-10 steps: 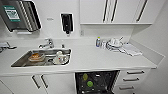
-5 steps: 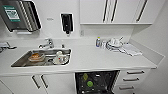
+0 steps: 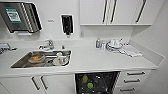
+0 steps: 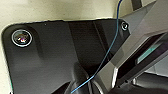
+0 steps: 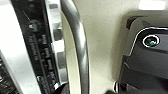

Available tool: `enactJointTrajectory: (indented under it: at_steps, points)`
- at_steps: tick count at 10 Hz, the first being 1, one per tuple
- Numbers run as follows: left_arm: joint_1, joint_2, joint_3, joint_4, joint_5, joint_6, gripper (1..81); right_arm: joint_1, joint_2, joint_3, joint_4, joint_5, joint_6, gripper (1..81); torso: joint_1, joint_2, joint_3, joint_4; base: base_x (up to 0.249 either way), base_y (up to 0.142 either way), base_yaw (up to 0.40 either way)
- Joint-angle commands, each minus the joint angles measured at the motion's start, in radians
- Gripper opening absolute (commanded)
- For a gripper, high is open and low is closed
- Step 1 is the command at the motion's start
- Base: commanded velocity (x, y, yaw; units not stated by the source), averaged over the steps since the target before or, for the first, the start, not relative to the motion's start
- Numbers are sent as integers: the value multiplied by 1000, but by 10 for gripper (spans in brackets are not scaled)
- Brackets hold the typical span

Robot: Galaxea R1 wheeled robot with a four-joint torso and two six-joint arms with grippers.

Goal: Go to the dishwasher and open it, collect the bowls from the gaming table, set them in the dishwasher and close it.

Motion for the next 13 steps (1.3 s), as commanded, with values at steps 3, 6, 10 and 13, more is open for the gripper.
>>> enactJointTrajectory:
  at_steps: [3,6,10,13]
  points:
    - [-24,-16,13,6,46,1,811,29,39,-116,-75,-55,-9,811,106,-167,0,0,0,0,0]
    - [-24,-19,11,4,50,1,811,66,104,-130,-58,-41,4,811,94,-155,1,0,0,0,0]
    - [-18,-22,13,4,50,1,811,214,85,59,2,30,18,811,102,-166,1,0,0,0,0]
    - [-18,-16,8,4,50,1,811,328,-44,290,-8,51,6,811,102,-167,1,0,0,0,0]
